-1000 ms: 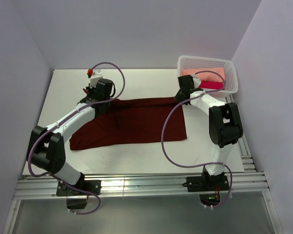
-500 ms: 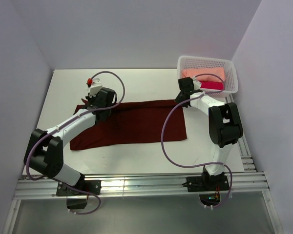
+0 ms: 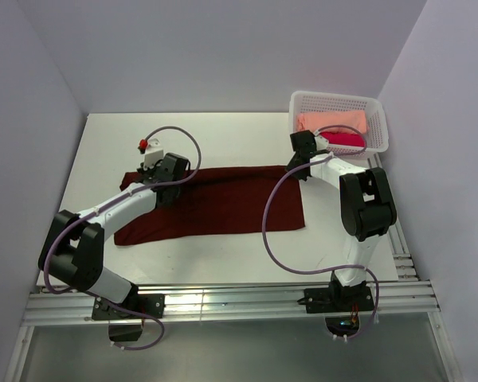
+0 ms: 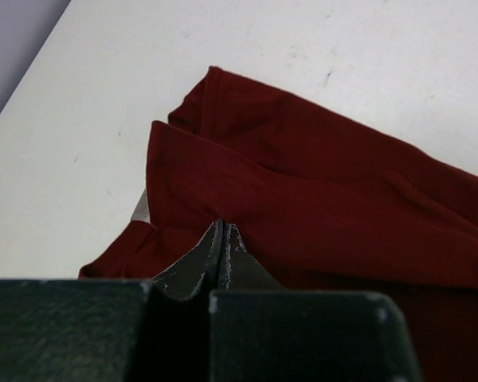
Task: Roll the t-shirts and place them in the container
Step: Fold the tshirt
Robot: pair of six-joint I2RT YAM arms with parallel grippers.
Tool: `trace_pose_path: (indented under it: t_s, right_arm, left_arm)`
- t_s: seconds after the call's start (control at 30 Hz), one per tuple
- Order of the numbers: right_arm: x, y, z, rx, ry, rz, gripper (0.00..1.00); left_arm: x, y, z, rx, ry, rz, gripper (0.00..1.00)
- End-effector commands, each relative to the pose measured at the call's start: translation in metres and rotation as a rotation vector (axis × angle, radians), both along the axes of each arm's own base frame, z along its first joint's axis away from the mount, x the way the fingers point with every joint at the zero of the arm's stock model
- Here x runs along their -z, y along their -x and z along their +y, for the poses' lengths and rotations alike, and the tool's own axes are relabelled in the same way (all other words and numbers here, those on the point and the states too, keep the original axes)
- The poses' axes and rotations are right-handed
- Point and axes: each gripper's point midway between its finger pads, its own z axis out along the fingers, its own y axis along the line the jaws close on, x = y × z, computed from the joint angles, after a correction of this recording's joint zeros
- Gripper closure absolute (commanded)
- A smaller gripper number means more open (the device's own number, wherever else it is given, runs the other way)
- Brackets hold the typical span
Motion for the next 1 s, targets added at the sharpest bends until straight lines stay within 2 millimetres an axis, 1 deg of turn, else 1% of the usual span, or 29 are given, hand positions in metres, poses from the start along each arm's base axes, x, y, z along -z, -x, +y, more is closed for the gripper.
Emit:
trace_pose_path:
  t_s: [0.0, 0.2, 0.43, 0.53, 0.7, 0.97]
  right_arm:
    - [-0.013, 0.000, -0.007, 0.032, 0.005, -0.037, 1.00]
    - [-0.013, 0.003, -0.007, 0.028, 0.018, -0.027, 1.00]
    - [-0.007, 0.012, -0.010, 0.037, 0.037, -0.012, 1.00]
    - [-0.011, 0.013, -0.008, 0.033, 0.039, -0.023, 1.00]
    - [-0.018, 0.012, -0.005, 0.027, 0.052, -0.033, 1.00]
    - [-0.030, 0.013, -0.006, 0.032, 0.060, -0.060, 1.00]
  left_arm:
    - [-0.011, 0.007, 0.008, -0.052, 0.001, -0.052, 1.00]
    - [-0.012, 0.010, 0.010, -0.053, 0.005, -0.052, 1.00]
    - [0.000, 0.020, 0.015, -0.080, 0.003, -0.027, 1.00]
    - [0.004, 0.022, 0.017, -0.093, -0.002, -0.019, 1.00]
    - [0.000, 0.021, 0.016, -0.096, -0.003, -0.025, 1.00]
    - [-0.015, 0.017, 0.018, -0.109, -0.013, -0.047, 1.00]
